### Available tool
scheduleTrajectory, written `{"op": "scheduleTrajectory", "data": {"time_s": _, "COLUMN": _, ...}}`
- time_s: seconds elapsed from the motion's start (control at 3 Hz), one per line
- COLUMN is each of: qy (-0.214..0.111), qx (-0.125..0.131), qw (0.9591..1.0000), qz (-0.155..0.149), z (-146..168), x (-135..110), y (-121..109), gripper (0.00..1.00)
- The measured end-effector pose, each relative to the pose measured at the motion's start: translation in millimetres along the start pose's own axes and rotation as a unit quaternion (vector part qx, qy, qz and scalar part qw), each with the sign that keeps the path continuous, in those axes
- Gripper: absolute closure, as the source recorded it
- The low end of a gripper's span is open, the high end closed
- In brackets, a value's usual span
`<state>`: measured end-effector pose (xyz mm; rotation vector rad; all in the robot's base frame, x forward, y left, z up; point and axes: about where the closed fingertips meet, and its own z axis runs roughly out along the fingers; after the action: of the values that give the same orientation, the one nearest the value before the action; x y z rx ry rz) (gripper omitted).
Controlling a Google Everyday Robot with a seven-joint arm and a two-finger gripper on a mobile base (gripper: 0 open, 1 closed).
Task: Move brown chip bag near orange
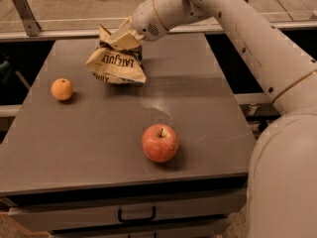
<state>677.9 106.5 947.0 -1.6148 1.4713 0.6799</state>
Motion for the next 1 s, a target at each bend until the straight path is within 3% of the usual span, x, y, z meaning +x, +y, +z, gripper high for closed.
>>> {"op": "scheduleTrajectory", "data": {"time_s": 0.33, "qy": -0.014, "qx": -0.018, "qw": 0.9997, "qz": -0.002, "z": 11.5, "x": -12.0, "y": 14.7, "gripper": 1.0}}
{"op": "scheduleTrajectory", "data": {"time_s": 1.0, "qy": -0.009, "qx": -0.031, "qw": 0.9994, "qz": 0.012, "z": 25.6, "x": -14.1, "y": 31.5, "gripper": 0.59}}
